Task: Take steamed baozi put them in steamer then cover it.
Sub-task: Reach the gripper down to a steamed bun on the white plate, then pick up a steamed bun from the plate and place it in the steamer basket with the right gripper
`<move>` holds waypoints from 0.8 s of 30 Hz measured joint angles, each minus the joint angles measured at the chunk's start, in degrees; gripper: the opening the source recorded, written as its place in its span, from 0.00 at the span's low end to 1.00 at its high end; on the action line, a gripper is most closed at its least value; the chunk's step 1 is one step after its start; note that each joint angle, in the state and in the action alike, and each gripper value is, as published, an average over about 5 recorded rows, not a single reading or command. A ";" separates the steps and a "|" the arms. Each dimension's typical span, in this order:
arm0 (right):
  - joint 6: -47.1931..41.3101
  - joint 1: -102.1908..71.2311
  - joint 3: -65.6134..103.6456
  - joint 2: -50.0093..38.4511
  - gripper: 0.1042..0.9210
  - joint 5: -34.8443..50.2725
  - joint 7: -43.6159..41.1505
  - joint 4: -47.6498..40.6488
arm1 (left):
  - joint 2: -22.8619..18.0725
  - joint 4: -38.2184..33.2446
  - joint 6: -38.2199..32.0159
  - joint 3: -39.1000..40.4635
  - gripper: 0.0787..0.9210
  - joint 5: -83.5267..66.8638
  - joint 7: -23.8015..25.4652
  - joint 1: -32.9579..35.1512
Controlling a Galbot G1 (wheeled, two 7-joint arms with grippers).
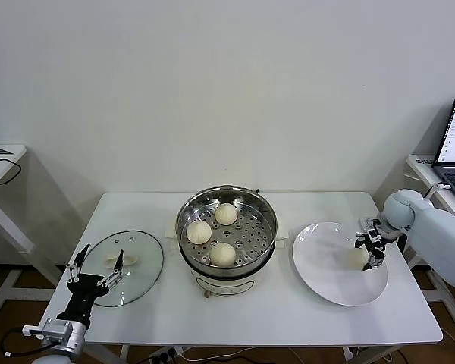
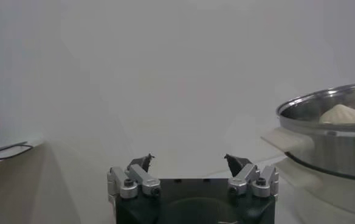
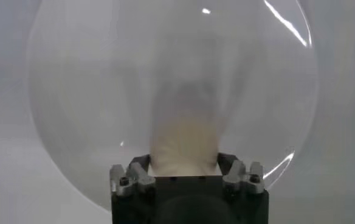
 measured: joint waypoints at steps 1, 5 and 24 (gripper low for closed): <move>0.00 0.07 0.01 -0.05 0.72 0.09 -0.06 0.08 | 0.00 0.02 -0.01 -0.01 0.88 0.00 0.01 0.00; -0.30 0.69 -0.40 -0.66 0.72 1.05 -0.55 0.81 | 0.01 0.02 -0.03 -0.02 0.88 0.00 0.03 0.00; -14.32 33.03 -30.19 -8.24 0.72 26.74 -3.56 23.12 | 0.41 -0.16 -0.25 0.60 0.88 0.12 0.31 -0.47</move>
